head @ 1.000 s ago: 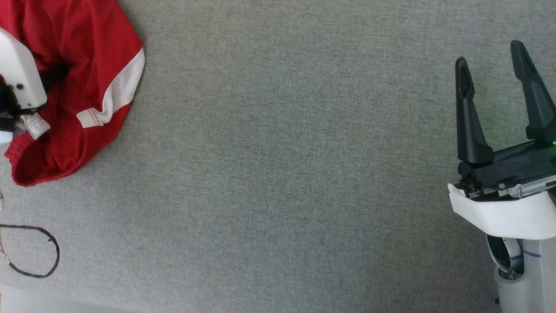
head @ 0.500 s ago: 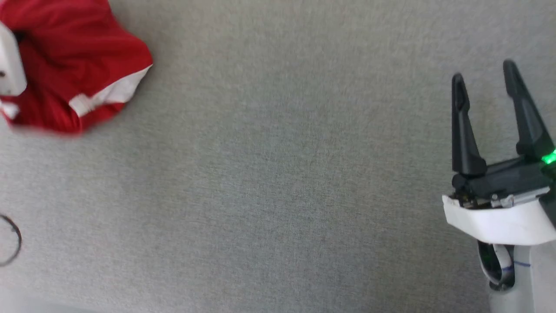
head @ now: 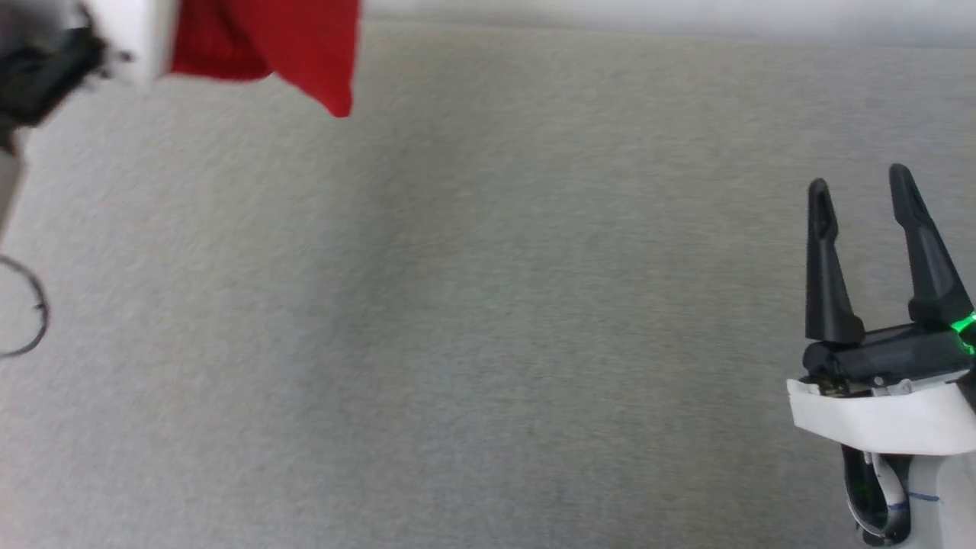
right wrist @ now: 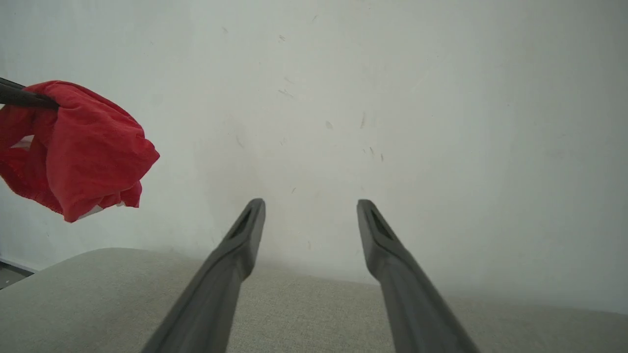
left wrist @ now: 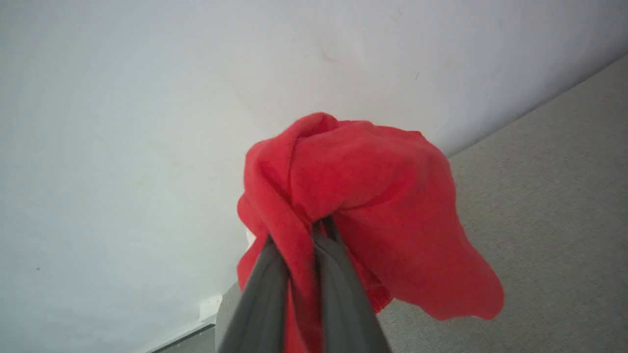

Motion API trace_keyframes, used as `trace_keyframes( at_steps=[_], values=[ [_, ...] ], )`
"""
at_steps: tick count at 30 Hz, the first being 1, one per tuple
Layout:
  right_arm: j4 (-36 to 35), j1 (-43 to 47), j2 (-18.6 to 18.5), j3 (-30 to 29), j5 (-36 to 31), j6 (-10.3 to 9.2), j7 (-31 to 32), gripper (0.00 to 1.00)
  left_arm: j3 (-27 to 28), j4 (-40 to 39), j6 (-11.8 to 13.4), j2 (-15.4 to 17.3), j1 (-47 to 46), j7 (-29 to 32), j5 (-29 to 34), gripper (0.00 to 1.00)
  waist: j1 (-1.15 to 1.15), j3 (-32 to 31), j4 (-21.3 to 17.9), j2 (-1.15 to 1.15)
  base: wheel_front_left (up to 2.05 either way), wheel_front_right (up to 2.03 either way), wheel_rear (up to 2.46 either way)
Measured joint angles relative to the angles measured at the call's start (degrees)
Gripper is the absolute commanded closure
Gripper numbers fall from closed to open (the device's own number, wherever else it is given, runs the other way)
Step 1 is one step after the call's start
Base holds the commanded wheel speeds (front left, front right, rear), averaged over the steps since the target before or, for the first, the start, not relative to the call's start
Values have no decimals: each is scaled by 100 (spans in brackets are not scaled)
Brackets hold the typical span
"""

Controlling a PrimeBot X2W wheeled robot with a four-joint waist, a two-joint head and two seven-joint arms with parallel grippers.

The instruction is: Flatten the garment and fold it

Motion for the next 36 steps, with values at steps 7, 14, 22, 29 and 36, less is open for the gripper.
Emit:
trace_keyframes(
  at_steps=[7, 14, 22, 29, 36],
  values=[
    [25, 88, -1, -34, 198, 0, 1, 0, -747, -581, -14, -378, -277, -282, -85, 100, 0, -211, -609, 0, 0, 0, 0],
    [62, 137, -2, -49, 346, -1, 1, 0, -1411, -632, -14, -890, -186, -612, -296, 100, 0, -331, -1321, 0, 0, 0, 0],
    [54, 205, -3, -158, 425, -1, 0, 0, -2141, -197, -14, -1135, 609, -964, -572, 100, 1, -376, -1972, 0, 0, 0, 0],
    [48, 222, -4, -204, 424, -1, 0, 0, -2848, 236, -14, -1347, 1400, -1138, -837, 100, 1, -295, -1983, 0, 0, 0, 0],
    [67, 220, -2, -163, 363, -1, 0, 0, -3240, 381, -13, -1535, 2147, -1043, -1098, 100, 1, -339, -1785, 0, 0, 0, 0]
  ],
)
